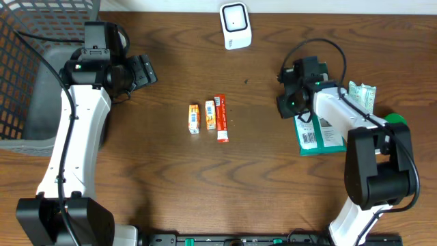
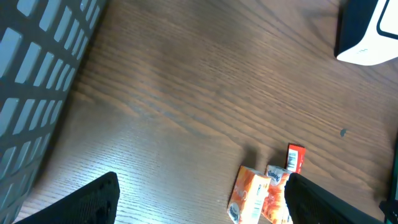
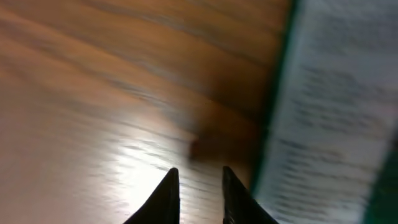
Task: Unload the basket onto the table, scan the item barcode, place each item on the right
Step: 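Release the gloves pack and move the right gripper left to the red packet, then lower the right gripper and pinch the red stick packet's end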
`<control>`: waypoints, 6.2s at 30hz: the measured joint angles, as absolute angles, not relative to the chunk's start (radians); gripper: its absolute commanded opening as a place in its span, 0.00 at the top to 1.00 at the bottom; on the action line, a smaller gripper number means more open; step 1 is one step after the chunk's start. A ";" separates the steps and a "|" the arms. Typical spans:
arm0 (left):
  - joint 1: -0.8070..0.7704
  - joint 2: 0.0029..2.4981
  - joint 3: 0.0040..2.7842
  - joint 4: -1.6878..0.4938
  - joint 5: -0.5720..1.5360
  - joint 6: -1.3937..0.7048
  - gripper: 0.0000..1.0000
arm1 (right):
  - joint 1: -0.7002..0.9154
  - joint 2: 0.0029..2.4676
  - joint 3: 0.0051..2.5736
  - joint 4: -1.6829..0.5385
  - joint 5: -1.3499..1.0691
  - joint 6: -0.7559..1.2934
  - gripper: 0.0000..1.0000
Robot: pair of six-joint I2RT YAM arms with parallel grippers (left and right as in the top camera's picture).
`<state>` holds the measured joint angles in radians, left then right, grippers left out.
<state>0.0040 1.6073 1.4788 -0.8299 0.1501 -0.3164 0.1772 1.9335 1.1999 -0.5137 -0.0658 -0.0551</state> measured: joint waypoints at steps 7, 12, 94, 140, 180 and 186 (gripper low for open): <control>0.004 1.607 1.479 -0.830 0.150 -0.316 0.14 | 0.174 1.939 1.188 -0.526 0.124 0.005 0.77; 0.004 1.607 1.479 -0.830 0.150 -0.316 0.14 | 0.168 1.939 1.188 -0.536 0.182 0.021 0.59; 0.004 1.607 1.479 -0.830 0.150 -0.316 0.14 | 0.625 1.787 1.188 -0.398 0.005 0.342 0.44; 0.004 1.607 1.479 -0.830 0.150 -0.316 0.14 | 0.520 1.969 1.198 -0.384 0.016 0.477 0.52; 0.004 1.607 1.479 -0.830 0.150 -0.316 0.14 | 0.655 1.944 1.193 -0.344 -0.005 0.497 0.58; 0.004 1.607 1.479 -0.830 0.150 -0.316 0.14 | 0.655 1.944 1.193 -0.342 0.010 0.520 0.57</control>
